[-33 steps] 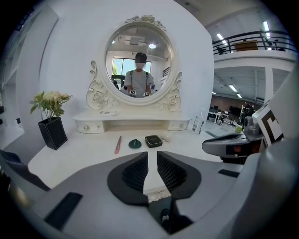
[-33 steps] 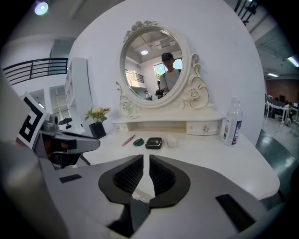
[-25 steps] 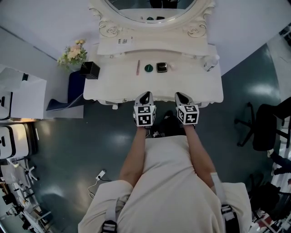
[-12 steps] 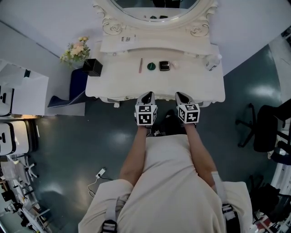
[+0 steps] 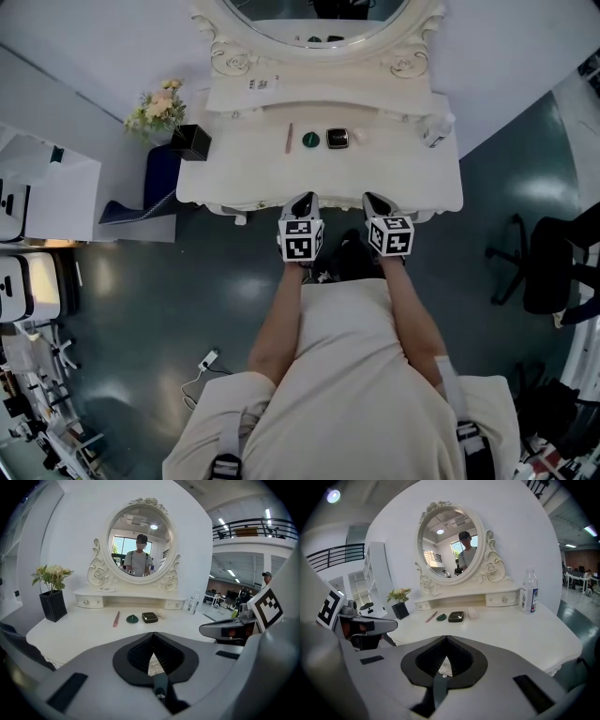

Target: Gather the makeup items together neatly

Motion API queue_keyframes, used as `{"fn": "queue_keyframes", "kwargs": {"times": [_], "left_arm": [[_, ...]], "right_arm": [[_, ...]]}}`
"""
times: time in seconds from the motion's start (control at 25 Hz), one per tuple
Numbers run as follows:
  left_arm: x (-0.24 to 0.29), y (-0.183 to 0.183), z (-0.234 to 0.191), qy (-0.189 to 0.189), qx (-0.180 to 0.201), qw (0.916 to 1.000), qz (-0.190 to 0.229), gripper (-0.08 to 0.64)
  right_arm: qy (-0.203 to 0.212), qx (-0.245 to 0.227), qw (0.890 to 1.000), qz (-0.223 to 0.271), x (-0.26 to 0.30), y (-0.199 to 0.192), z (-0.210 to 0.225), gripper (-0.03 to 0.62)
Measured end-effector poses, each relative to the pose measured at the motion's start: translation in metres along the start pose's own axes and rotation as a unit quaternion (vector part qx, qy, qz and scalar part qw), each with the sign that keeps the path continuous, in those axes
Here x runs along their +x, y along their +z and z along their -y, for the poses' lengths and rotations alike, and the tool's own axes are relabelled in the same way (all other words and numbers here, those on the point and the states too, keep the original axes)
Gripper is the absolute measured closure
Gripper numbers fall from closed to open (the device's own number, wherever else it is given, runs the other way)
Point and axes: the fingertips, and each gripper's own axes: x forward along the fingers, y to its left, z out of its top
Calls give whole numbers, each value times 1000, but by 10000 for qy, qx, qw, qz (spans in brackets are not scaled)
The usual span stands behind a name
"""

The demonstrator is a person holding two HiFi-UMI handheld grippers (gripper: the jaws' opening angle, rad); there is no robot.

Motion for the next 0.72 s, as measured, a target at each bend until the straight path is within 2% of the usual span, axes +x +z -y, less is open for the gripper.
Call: {"fn": "queue_keyframes", "kwargs": {"times": [0.72], "left_arm": [[0,-1,3,11,51,10000,-8,545]], "right_arm": [[114,27,9999,-3,-3,-3,-1,549]]}}
